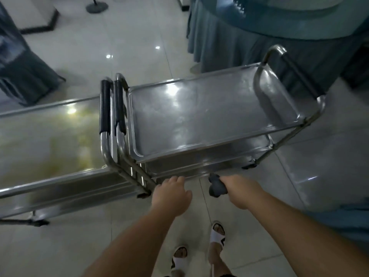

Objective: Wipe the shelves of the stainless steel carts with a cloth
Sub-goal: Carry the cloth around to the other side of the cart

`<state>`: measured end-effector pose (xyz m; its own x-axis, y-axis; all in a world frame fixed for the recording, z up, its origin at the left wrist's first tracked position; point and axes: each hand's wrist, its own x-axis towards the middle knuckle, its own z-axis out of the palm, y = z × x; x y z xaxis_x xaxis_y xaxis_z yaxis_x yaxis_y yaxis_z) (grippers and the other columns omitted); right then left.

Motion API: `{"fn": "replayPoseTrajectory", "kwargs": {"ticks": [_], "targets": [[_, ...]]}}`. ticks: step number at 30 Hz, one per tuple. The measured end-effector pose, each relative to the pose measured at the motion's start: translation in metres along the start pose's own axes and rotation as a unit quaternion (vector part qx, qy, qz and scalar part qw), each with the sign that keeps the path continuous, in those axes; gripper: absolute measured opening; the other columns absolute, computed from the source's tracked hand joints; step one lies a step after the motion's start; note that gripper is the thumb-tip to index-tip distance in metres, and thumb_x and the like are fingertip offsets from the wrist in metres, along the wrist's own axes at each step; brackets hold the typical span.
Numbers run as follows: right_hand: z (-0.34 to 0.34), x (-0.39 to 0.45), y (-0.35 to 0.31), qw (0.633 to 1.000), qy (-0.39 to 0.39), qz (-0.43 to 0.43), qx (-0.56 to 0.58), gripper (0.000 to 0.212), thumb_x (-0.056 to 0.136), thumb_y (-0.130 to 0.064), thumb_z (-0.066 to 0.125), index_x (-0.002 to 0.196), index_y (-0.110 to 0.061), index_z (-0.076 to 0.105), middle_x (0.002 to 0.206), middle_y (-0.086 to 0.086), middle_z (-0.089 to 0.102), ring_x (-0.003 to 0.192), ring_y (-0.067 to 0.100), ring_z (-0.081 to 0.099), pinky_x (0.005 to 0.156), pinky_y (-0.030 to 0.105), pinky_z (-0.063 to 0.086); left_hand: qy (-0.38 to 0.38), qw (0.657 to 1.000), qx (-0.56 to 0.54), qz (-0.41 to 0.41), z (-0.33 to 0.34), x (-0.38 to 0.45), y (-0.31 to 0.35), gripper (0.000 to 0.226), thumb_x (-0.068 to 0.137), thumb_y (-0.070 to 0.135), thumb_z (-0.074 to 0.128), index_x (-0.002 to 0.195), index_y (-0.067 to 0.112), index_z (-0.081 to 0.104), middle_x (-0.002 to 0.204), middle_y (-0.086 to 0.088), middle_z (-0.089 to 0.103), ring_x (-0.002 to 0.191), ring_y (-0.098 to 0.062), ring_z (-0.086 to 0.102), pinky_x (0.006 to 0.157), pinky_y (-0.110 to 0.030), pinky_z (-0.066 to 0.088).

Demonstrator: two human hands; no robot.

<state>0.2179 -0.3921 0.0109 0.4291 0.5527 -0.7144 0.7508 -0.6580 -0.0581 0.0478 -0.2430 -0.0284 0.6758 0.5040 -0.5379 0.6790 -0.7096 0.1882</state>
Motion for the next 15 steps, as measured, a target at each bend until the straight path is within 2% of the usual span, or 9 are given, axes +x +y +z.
{"fn": "replayPoseTrajectory", "kwargs": {"ticks": [6,11,15], "targets": [[-0.009,-0.068,0.004,0.993,0.107,0.027,0.033,0.048,0.095,-0.007,0.058,0.138,-0.027,0.05,0.129,0.005,0.062,0.11,0.029,0.063,0.086,0.041,0.055,0.051,0.995,0.03,0.084,-0.035,-0.026,0.029,0.06,0.103,0.055,0.042,0.154,0.026,0.043,0.156,-0.002,0.05,0.141,-0.028,0.048,0.11,-0.049,0.041],[-0.008,-0.112,0.036,0.984,0.155,0.066,0.055,0.039,0.093,-0.008,0.059,0.126,-0.026,0.054,0.119,0.007,0.064,0.103,0.03,0.065,0.08,0.039,0.053,0.066,0.985,0.071,0.146,-0.058,-0.048,0.084,0.062,0.105,0.054,0.043,0.159,0.024,0.037,0.162,-0.003,0.045,0.146,-0.029,0.044,0.116,-0.05,0.038],[-0.006,-0.144,0.089,0.973,0.193,0.105,0.075,0.037,0.089,-0.007,0.059,0.119,-0.029,0.056,0.112,0.004,0.064,0.093,0.027,0.063,0.075,0.039,0.053,0.08,0.972,0.117,0.188,-0.072,-0.063,0.144,0.058,0.105,0.055,0.045,0.153,0.024,0.043,0.157,-0.002,0.048,0.141,-0.029,0.049,0.11,-0.048,0.042]]}}
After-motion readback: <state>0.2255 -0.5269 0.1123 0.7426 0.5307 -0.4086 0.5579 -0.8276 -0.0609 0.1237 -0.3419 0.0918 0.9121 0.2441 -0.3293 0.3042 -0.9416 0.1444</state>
